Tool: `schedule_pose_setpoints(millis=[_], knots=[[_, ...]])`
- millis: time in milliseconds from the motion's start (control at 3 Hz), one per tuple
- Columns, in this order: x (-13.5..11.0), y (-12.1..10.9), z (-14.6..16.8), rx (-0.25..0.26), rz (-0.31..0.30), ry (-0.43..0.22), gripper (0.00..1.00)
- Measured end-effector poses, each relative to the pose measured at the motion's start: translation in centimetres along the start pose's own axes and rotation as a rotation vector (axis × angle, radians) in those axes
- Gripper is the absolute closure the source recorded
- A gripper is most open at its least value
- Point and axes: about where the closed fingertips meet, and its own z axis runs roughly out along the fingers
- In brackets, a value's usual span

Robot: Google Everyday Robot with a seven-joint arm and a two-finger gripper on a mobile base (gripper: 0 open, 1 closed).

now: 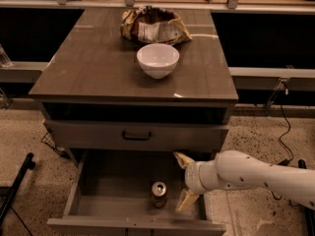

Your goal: Place orange can into middle drawer

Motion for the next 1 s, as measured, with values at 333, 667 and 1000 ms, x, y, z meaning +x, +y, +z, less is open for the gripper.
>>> schedule_pose_setpoints(millis=[333,667,1000], knots=[[2.3,0.0,-2.9,-0.037,0.085,0.061,0.00],[6.7,2.4,-7.2,-0.107,0.215,0.101,0.00],[9.3,4.6,-10.4,-0.130,0.265,0.090,0.00]])
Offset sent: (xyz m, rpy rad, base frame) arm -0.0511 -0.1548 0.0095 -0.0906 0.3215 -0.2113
